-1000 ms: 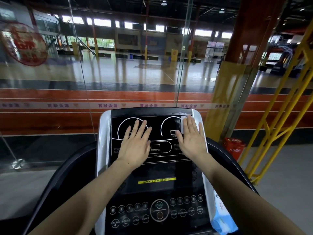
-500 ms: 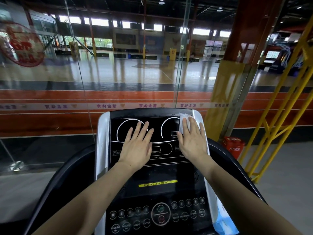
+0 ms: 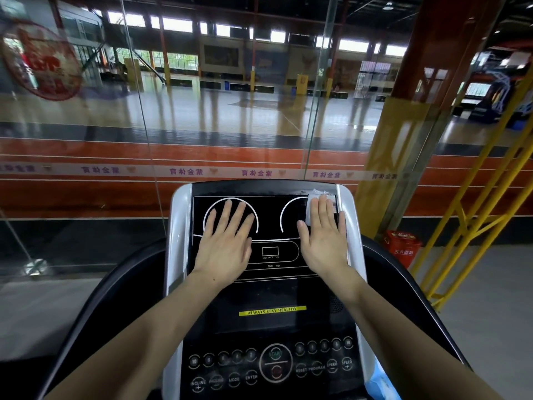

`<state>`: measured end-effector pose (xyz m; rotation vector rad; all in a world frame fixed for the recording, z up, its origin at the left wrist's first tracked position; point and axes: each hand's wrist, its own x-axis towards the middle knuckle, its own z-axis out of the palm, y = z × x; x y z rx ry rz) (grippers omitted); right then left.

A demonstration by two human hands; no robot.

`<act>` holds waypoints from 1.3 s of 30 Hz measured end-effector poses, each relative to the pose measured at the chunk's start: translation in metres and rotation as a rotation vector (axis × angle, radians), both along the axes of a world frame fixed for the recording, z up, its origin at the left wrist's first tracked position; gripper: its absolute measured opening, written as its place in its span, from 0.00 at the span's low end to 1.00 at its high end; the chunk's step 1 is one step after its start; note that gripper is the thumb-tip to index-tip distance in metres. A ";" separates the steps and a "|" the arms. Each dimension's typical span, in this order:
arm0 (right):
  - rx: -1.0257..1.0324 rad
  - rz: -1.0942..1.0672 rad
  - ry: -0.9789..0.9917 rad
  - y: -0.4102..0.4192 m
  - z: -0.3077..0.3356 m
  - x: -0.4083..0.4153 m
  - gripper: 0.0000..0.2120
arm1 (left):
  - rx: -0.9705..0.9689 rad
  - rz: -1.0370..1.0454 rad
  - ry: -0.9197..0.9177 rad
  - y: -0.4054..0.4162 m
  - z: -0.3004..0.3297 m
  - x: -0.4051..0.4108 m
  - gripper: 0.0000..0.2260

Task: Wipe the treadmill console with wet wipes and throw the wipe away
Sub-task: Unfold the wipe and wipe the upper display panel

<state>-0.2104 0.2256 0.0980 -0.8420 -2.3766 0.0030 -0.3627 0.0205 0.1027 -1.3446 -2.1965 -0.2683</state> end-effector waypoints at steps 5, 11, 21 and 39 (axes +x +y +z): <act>0.018 0.077 -0.008 -0.030 0.000 -0.023 0.33 | 0.013 0.057 -0.010 -0.017 -0.001 -0.010 0.26; 0.048 0.170 -0.058 -0.067 0.000 -0.053 0.33 | -0.001 0.132 0.000 -0.047 -0.006 -0.027 0.28; 0.174 0.361 -0.173 -0.128 0.010 -0.113 0.31 | 0.032 0.229 -0.004 -0.098 -0.009 -0.046 0.27; 0.324 0.445 -0.240 -0.110 0.009 -0.098 0.32 | -0.050 0.235 -0.039 -0.098 -0.009 -0.030 0.28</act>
